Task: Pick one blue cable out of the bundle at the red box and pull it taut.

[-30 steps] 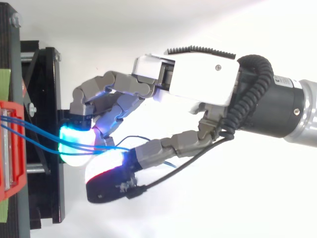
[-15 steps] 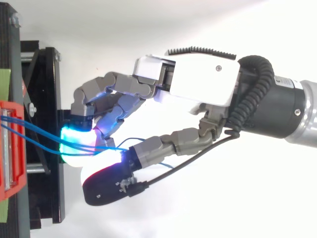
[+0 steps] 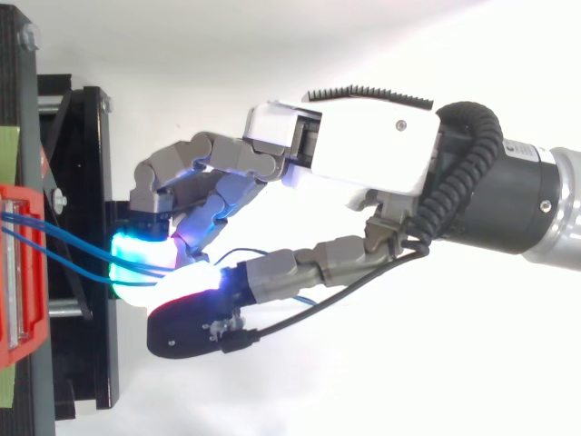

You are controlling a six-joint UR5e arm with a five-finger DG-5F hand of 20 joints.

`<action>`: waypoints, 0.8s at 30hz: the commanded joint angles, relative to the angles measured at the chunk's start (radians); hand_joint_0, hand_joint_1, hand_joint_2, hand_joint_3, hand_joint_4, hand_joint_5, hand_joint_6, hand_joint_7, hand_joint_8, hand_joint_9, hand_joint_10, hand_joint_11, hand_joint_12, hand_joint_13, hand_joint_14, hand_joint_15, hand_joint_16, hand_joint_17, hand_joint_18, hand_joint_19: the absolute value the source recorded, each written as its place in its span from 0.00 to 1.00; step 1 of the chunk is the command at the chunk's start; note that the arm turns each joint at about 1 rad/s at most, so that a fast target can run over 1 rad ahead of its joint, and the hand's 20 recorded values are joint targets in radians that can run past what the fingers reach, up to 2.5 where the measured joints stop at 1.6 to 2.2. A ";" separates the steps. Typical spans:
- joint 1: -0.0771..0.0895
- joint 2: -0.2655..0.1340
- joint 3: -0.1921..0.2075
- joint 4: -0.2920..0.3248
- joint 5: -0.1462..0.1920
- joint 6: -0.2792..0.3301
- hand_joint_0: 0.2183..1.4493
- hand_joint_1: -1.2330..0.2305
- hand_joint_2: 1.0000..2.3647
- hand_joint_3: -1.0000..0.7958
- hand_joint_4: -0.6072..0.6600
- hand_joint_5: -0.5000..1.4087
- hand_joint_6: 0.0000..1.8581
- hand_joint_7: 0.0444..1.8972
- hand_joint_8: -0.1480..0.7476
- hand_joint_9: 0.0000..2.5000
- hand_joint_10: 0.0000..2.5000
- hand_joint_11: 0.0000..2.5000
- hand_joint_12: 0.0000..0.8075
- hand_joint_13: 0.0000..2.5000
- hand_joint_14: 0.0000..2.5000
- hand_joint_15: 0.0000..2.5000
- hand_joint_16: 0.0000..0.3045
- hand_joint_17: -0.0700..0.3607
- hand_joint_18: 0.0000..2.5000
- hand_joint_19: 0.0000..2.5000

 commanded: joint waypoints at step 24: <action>0.000 0.000 0.002 -0.005 0.000 0.000 0.29 0.35 0.02 0.49 0.66 0.18 0.47 0.66 0.60 0.33 0.01 0.44 0.54 0.21 0.00 0.10 0.20 0.48 0.25 0.16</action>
